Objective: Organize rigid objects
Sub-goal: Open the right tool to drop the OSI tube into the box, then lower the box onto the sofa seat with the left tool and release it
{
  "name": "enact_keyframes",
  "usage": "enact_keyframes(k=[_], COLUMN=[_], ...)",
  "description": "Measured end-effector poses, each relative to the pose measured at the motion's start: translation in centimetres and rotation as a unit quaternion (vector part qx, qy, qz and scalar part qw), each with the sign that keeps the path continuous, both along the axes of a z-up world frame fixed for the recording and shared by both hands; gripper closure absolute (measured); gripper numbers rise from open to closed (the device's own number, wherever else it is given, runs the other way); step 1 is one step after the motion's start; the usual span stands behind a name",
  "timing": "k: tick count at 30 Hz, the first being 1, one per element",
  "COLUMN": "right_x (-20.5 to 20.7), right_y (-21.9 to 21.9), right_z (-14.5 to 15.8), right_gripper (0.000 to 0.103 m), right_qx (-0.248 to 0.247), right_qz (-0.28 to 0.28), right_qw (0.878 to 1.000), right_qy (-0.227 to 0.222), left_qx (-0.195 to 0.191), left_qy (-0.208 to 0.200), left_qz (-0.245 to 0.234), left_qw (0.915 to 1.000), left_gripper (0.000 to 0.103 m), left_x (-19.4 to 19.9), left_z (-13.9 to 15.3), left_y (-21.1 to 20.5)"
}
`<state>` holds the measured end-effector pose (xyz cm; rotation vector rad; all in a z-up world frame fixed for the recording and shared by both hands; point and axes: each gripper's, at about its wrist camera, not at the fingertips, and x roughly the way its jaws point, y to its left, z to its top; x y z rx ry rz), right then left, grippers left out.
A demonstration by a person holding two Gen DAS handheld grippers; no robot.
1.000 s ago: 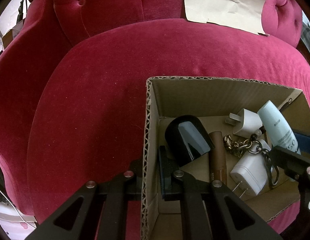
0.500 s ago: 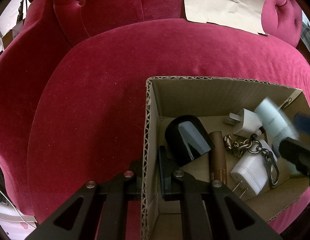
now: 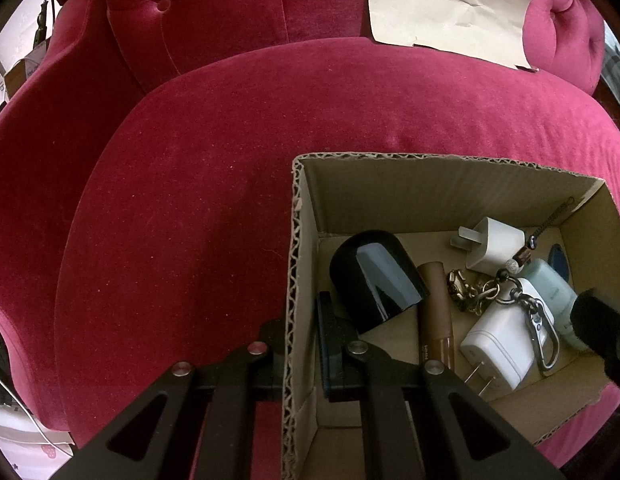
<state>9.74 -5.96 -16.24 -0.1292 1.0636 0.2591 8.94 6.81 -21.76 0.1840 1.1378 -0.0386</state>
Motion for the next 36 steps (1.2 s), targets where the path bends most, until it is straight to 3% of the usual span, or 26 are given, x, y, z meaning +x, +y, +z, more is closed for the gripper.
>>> enact_keyframes(k=[11, 16, 19, 21, 23, 26, 36], right_x=[0.5, 0.6, 0.5, 0.4, 0.2, -0.2, -2.5], right_y=[-0.9, -1.5, -2.0, -2.3, -2.6, -2.8, -3.3], right_z=[-0.3, -0.7, -0.5, -0.3, 0.0, 0.6, 2.6], right_gripper=[0.0, 0.0, 0.0, 0.0, 0.0, 0.0, 0.0], right_qx=[0.001, 0.003, -0.002, -0.003, -0.003, -0.005, -0.01], right_qz=[-0.014, -0.024, -0.028, -0.031, -0.033, -0.036, -0.044], right_qw=[1.0, 0.999, 0.999, 0.999, 0.999, 0.999, 0.999], right_qy=[0.006, 0.021, 0.017, 0.014, 0.011, 0.005, -0.005], left_qx=[0.0, 0.018, 0.037, 0.035, 0.038, 0.047, 0.025], left_qy=[0.001, 0.003, 0.006, 0.01, 0.005, -0.005, -0.007], left_qz=[0.0, -0.001, 0.005, 0.009, 0.01, 0.013, -0.002], left_qw=[1.0, 0.9998, 0.9993, 0.9993, 0.9992, 0.9988, 0.9997], left_gripper=[0.094, 0.089, 0.065, 0.027, 0.007, 0.0, 0.0], left_x=[0.0, 0.1, -0.1, -0.2, -0.6, -1.2, -4.2], left_z=[0.0, 0.2, 0.4, 0.8, 1.3, 2.1, 5.2], left_y=[0.1, -0.4, -0.4, 0.0, 0.2, 0.2, -0.9])
